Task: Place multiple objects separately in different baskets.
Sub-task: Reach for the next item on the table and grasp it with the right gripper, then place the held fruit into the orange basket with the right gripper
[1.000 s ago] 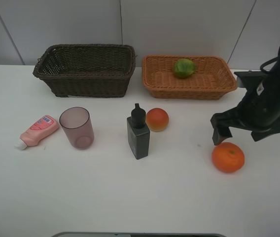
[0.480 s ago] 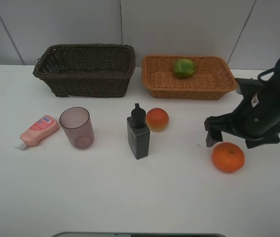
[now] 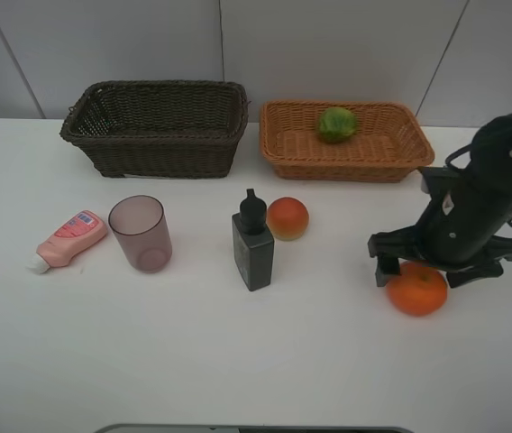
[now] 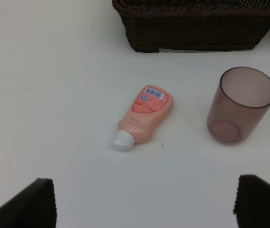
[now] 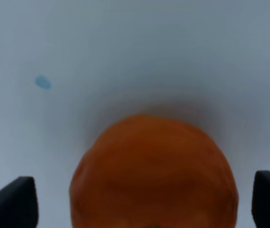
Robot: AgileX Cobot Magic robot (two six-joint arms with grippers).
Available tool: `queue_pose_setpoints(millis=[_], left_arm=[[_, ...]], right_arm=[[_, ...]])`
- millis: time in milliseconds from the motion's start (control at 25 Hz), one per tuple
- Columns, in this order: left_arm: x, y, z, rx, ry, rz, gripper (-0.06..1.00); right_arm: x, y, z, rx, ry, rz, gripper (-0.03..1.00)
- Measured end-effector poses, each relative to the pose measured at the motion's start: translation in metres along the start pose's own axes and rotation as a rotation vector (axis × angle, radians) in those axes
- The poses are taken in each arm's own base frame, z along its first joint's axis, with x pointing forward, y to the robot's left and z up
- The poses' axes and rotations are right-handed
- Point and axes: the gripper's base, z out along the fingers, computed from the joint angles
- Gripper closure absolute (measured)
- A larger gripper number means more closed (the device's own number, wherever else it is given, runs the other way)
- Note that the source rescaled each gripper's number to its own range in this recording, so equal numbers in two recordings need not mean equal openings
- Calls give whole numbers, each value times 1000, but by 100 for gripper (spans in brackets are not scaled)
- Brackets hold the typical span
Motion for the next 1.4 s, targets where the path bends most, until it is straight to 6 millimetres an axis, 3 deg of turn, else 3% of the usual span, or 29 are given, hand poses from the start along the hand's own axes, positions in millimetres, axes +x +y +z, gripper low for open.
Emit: queue_pose_setpoints(millis=[200,400,480,560,1400], left_arm=[[0,0,0,0,0,0,-2],[0,0,0,0,0,0,-2],[0,0,0,0,0,0,-2],[0,0,0,0,0,0,-2],[0,0,0,0,0,0,-2]], right_arm=[[0,2,17,13,43,-6,-3],[1,2,21,16,57,-6,-1],[0,2,21,15,57,-6,12],[1,3,21,16,56,-8,33],[1,4,21,7,61,6,32]])
